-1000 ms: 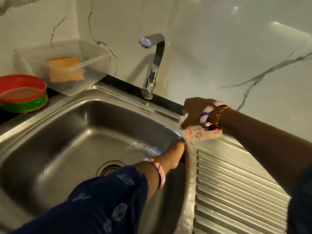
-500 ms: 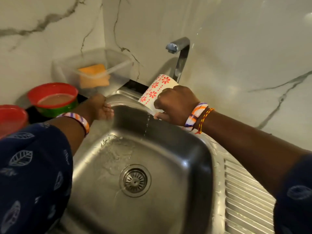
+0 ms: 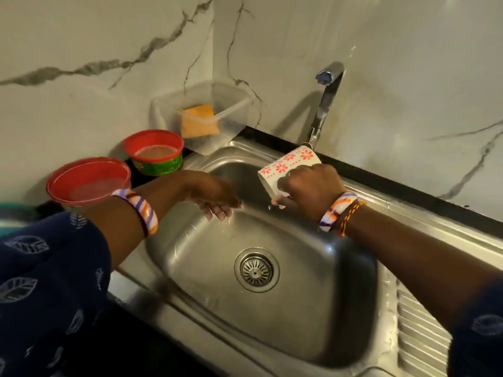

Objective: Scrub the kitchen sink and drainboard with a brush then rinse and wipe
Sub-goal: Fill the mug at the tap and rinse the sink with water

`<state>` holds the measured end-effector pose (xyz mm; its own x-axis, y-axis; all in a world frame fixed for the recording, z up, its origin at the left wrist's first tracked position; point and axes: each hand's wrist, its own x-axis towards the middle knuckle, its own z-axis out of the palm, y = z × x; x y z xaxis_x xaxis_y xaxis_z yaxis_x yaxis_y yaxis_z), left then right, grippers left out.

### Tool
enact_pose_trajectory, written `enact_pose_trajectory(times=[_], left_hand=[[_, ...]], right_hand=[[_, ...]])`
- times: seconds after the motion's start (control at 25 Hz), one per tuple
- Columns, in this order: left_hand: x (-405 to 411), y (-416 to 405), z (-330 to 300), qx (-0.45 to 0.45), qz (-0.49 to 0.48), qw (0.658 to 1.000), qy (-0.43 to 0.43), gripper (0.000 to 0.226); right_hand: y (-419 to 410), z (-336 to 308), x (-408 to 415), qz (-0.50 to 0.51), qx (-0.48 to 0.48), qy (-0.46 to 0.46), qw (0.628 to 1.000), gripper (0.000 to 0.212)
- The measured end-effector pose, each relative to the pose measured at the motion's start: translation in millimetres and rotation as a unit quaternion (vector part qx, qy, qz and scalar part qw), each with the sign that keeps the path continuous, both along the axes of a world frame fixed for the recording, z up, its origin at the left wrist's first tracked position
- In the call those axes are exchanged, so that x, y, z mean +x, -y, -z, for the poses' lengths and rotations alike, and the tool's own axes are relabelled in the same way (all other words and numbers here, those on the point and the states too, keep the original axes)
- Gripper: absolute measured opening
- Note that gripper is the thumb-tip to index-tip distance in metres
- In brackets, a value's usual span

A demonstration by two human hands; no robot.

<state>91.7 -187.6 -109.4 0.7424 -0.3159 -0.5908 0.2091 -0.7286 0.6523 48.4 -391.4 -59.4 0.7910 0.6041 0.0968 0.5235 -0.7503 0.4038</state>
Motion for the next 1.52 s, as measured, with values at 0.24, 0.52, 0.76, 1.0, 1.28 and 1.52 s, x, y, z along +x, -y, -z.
enact_pose_trajectory(times=[0.24,0.52,0.76,1.0,1.28,1.52], left_hand=[[-37.7,27.7,-13.4,-0.069,0.094,0.986,0.119,0.117],[-77.7,78.3,26.7,-0.291,-0.07,0.948,0.105,0.031],[-53.5,89.1,27.1,-0.21,-0.15,0.945,0.202,0.019],[33.2,80.5,-6.4,-0.028,-0.167,0.916,0.364,0.032],[140.9,92.1,-20.9,-0.013,-0.256,0.898,0.357,0.05],[181.5,115.4,-21.7,0.044,-0.262,0.9,0.345,0.049]], right_hand=[[7.7,-34.3,-7.1,0.123,0.176,0.069,0.974,0.039],[17.4,28.4,-23.8,0.213,0.326,-0.096,0.916,0.034],[28.4,36.5,-28.8,0.245,0.505,-0.14,0.816,0.024],[58.3,41.0,11.9,0.26,0.526,-0.128,0.8,0.02],[65.2,51.2,63.0,0.239,0.529,-0.178,0.795,0.018],[69.2,42.7,75.5,0.227,0.525,-0.192,0.797,0.019]])
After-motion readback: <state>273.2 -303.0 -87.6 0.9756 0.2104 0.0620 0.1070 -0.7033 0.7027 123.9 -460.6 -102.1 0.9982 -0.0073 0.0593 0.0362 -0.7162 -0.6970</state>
